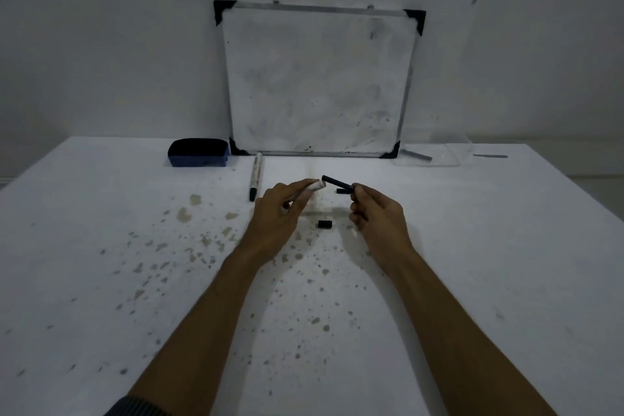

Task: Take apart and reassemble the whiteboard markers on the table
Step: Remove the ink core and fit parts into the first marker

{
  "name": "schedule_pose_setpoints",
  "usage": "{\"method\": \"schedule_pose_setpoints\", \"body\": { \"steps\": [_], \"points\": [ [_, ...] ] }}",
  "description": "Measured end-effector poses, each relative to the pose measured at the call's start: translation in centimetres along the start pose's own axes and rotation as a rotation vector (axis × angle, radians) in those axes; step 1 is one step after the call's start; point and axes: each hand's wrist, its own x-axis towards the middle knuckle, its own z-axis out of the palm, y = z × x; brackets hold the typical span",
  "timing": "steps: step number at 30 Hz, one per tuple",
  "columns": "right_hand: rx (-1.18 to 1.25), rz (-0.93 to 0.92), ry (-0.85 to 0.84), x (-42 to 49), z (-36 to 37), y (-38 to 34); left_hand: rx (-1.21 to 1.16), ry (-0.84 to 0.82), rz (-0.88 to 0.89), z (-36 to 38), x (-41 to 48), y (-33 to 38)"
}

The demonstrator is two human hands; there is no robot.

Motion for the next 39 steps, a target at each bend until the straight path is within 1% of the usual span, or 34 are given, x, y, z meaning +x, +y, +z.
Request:
{"method": "schedule_pose_setpoints", "body": {
  "steps": [4,7,11,14,16,17,21,25,29,32,34,37,39],
  "points": [
    [-0.05,-0.052,0.027,0.2,-0.4,0.0,0.001,0.018,0.021,0.1,0.1,-0.1],
    [-0.105,-0.117,0.003,0.3,-1.0,-0.3,0.005,0.031,0.026,0.1,0.1,-0.3],
    [-0.412,-0.316,-0.02,0.1,-1.3,-0.6,0.052,0.084,0.059,0.2,0.2,-0.3],
    [-0.549,-0.396,-0.039,0.1,-1.1,-0.2,0.184,0.156,0.079,0.2,0.3,-0.8],
    [-0.572,-0.414,-0.054,0.2,-1.1,-0.1,0.327,0.125,0.111,0.0,0.3,-1.3],
    [-0.582,-0.426,-0.068,0.2,-1.1,-0.1,0.359,0.09,0.131,-0.1,0.1,-1.5],
    [-0.625,-0.479,-0.138,-0.3,-0.8,-0.2,0.271,-0.009,0.138,0.2,-0.1,-0.5],
    [-0.712,-0.539,-0.205,-0.7,-0.2,0.2,0.239,-0.049,0.132,0.4,0.0,-0.6],
    [-0.947,-0.518,-0.25,-0.8,0.1,0.9,0.223,0.011,0.107,-0.4,0.0,-1.2],
    [-0.994,-0.468,-0.291,-0.9,-0.2,1.1,0.097,0.056,0.036,-0.8,-0.1,-0.7],
    [-1.053,-0.46,-0.329,-0.7,-0.5,1.2,0.073,0.07,0.02,-1.0,-0.2,-0.4],
    [-1.122,-0.447,-0.338,-0.5,-0.6,1.4,0.039,0.062,0.02,-1.2,-0.3,-0.3],
    [-1.11,-0.46,-0.328,-0.4,-0.5,1.3,0.021,0.041,0.017,-1.1,-0.3,-0.1]
  ]
}}
